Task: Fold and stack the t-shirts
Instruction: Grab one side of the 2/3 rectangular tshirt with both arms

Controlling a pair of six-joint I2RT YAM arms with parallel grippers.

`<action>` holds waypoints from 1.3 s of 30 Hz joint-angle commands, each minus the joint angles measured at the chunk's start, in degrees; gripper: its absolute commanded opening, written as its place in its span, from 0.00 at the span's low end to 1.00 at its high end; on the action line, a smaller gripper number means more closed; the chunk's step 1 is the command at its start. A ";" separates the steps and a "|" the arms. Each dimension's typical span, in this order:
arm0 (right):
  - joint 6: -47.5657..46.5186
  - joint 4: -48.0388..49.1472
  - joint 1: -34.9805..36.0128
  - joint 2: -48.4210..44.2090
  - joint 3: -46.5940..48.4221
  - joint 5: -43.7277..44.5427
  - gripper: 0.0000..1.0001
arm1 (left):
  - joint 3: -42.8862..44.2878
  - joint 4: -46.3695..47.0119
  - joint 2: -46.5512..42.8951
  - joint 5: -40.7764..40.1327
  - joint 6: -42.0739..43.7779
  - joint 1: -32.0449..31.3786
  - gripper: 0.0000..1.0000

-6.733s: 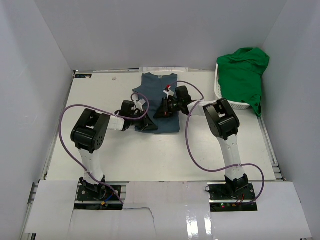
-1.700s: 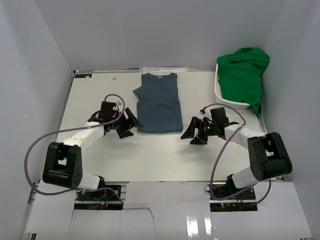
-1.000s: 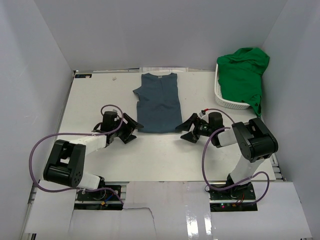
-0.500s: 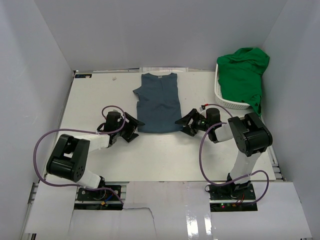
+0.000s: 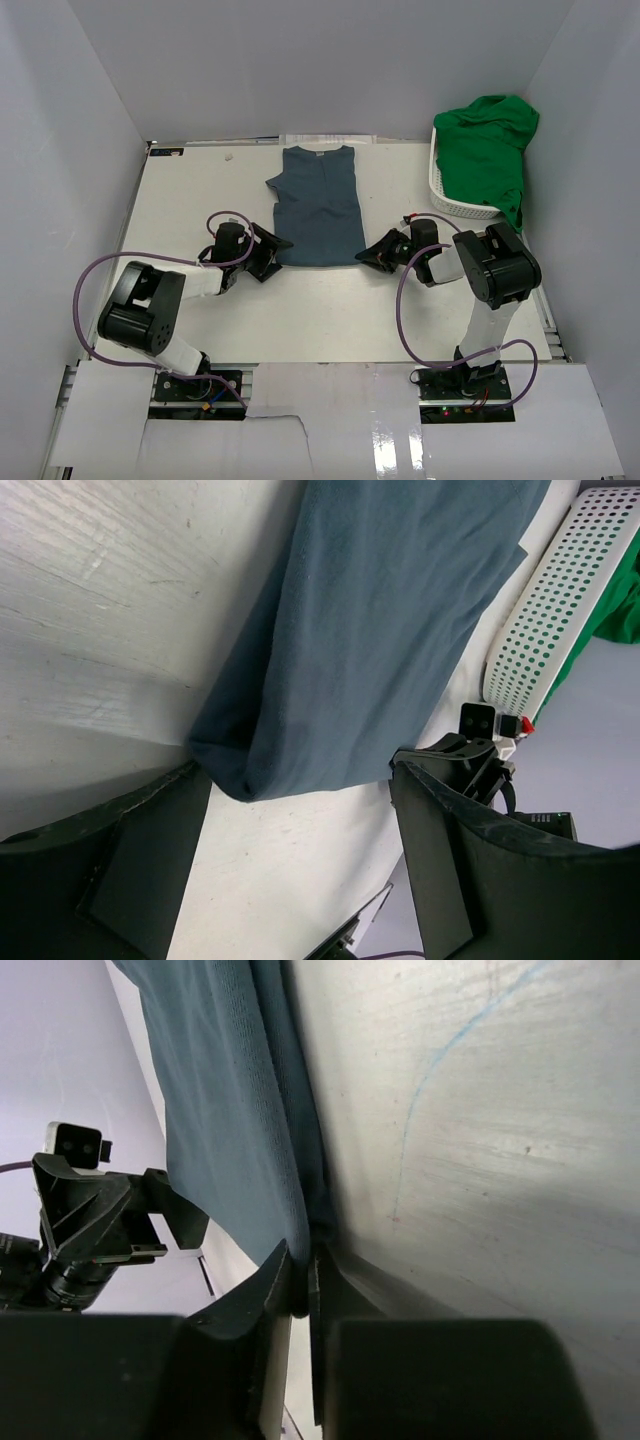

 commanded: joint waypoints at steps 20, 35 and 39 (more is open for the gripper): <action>-1.64 -0.66 0.39 0.38 1.07 0.71 0.08 | -6.07 -3.11 0.59 -4.96 -2.94 -0.76 0.69; -2.34 -0.75 0.30 -0.59 0.54 0.62 0.08 | -3.69 -2.93 5.95 -6.37 -1.00 -0.68 0.34; -2.52 -0.93 0.39 -0.76 0.45 0.53 0.08 | -3.87 -2.93 5.69 -6.81 -0.30 -0.50 0.00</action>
